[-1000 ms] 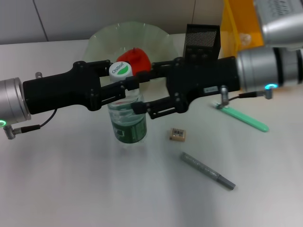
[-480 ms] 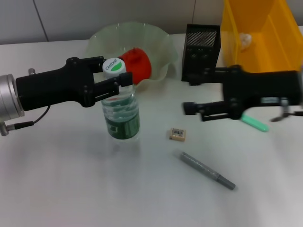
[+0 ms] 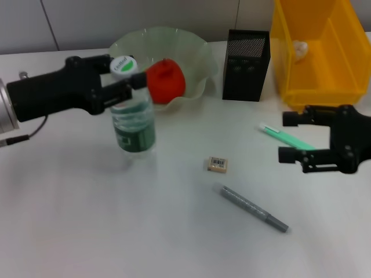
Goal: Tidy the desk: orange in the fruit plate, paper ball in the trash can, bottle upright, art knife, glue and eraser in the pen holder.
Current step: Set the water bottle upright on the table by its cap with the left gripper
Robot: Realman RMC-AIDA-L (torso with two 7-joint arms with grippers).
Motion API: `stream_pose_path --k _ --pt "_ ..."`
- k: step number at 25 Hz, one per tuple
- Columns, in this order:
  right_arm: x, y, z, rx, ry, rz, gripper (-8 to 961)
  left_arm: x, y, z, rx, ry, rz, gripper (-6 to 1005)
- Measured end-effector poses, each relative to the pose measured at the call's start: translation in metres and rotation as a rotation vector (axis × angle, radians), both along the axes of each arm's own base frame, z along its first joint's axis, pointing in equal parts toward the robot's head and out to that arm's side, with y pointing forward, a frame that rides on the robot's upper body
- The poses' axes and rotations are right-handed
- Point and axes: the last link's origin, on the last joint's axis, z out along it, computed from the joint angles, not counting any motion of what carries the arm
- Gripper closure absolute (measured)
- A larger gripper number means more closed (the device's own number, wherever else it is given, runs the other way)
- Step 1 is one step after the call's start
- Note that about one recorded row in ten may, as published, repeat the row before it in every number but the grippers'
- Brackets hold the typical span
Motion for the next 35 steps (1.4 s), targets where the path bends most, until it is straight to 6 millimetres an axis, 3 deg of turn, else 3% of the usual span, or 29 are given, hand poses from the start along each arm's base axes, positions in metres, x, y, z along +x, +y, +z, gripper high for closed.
stream_pose_path --k 12,35 --pt "0.006 -0.018 -0.002 -0.04 0.03 -0.015 162 -0.02 0.023 0.017 0.21 0.028 0.133 490" --pt "0.003 -0.019 -0.011 -0.076 0.054 -0.01 163 -0.035 0.039 0.004 0.308 0.04 0.251 477"
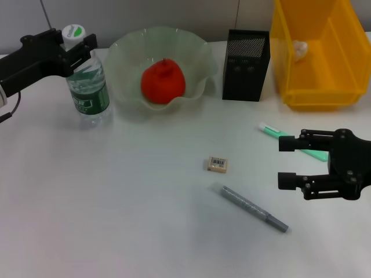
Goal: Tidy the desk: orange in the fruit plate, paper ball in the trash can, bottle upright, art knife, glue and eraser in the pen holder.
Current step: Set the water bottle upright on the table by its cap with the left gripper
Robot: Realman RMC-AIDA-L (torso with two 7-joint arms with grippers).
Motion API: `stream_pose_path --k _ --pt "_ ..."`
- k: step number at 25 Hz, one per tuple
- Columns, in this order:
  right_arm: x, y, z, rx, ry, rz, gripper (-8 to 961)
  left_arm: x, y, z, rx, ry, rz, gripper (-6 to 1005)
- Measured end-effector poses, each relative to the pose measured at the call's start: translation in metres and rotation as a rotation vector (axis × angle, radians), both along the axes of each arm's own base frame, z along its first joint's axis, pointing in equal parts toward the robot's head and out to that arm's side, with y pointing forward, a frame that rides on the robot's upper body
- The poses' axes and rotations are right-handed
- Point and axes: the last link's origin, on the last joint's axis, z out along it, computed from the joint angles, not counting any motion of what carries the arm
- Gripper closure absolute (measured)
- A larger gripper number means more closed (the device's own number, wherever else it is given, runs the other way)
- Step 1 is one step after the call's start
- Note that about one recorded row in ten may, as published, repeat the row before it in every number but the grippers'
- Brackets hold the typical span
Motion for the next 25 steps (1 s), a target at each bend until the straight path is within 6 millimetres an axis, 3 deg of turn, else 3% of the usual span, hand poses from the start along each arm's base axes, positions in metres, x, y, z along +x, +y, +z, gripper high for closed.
stream_pose_path --k 25 --pt "-0.001 0.005 -0.006 -0.018 0.002 -0.007 163 -0.01 -0.003 -0.011 -0.004 0.013 0.03 463"
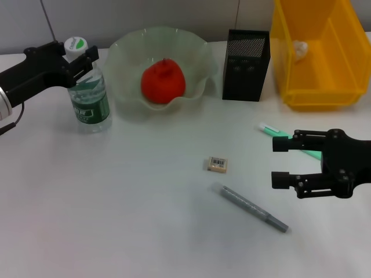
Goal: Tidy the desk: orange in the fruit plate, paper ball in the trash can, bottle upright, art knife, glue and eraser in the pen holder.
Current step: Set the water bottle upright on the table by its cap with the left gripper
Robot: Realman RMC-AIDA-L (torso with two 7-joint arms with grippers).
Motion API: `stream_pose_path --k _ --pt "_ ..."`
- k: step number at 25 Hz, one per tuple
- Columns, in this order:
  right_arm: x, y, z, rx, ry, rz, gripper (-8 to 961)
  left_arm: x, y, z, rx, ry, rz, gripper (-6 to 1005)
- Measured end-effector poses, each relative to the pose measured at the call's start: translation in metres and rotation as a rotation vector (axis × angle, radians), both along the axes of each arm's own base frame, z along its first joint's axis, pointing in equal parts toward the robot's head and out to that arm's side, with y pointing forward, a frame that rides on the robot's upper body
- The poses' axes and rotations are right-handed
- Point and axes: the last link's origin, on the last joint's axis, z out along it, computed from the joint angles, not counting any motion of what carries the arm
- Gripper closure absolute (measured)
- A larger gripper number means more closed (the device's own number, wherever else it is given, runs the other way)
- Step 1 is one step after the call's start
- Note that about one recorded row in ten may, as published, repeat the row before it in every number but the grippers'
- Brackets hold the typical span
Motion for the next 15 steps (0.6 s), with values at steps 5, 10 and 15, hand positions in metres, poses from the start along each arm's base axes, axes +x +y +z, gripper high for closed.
stream_pose_path --k 5,10,15 --pt "-0.0007 0.0015 -0.0017 -0.005 0.006 0.002 163 -0.0005 -0.0007 -0.002 0.017 -0.011 -0.006 460" --pt "0.0005 0.0012 -0.0018 -0.005 0.004 -0.002 164 -0.0009 -0.0008 -0.0038 0.019 -0.009 -0.007 457" --pt "0.0015 0.0007 -0.003 -0.009 0.004 -0.006 164 -0.0016 -0.0004 -0.0041 0.018 -0.015 0.004 454"
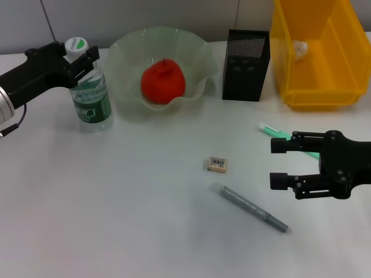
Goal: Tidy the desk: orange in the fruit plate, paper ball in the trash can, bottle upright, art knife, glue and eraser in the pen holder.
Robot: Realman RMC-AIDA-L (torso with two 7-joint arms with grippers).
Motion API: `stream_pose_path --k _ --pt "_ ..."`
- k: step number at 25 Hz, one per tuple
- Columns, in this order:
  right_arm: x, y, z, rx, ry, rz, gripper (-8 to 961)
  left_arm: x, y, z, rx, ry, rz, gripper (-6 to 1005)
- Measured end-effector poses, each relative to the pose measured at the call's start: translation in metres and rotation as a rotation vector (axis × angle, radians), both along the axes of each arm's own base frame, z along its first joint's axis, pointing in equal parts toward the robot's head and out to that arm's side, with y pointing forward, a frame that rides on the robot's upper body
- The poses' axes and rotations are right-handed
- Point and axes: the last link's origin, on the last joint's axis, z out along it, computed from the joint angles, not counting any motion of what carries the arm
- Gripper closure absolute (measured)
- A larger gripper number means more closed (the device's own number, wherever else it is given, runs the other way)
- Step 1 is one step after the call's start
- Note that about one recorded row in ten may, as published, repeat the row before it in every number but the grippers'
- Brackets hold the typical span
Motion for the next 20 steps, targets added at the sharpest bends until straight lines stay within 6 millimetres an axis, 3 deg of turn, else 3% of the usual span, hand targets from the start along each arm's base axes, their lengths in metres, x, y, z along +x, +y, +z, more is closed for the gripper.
stream_pose_path --k 10,13,20 --pt "0.001 0.0 -0.003 -0.009 0.005 -0.002 164 -0.002 -0.002 0.0 -0.005 -0.016 0.007 448" --pt "0.001 0.0 -0.002 -0.008 0.005 -0.003 164 -0.003 -0.006 0.005 0.004 -0.041 -0.001 243" --pt "0.001 0.0 -0.001 -0.003 0.002 -0.003 164 -0.006 -0.012 0.013 0.029 -0.066 -0.016 204"
